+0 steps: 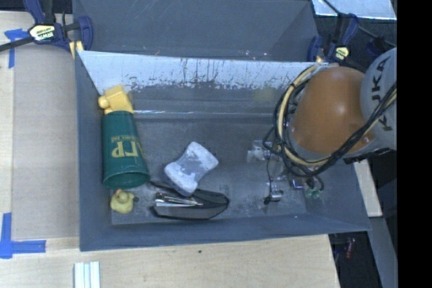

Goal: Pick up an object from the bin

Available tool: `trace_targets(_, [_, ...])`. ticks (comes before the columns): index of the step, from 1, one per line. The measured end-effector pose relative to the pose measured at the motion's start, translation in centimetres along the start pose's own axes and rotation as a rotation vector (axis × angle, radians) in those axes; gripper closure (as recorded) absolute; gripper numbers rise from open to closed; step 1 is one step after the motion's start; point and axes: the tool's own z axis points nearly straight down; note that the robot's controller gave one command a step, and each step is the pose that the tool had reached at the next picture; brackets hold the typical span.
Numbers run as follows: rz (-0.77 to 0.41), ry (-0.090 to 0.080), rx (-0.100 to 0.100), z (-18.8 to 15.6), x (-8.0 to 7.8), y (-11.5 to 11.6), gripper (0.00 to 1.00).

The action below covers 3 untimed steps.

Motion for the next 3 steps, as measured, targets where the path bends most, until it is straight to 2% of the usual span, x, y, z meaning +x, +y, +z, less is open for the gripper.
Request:
trace_targets(1, [-0.002, -0.008, 0.001, -0.4, -0.2, 0.0, 0.00])
trace_targets(2, [-0.055, -0.007, 0.001, 3.3, -1.5, 8.4, 0.00])
trace_targets(3, [-0.081, -0.012, -0.001, 3.8, -1.6, 11.8, 0.00])
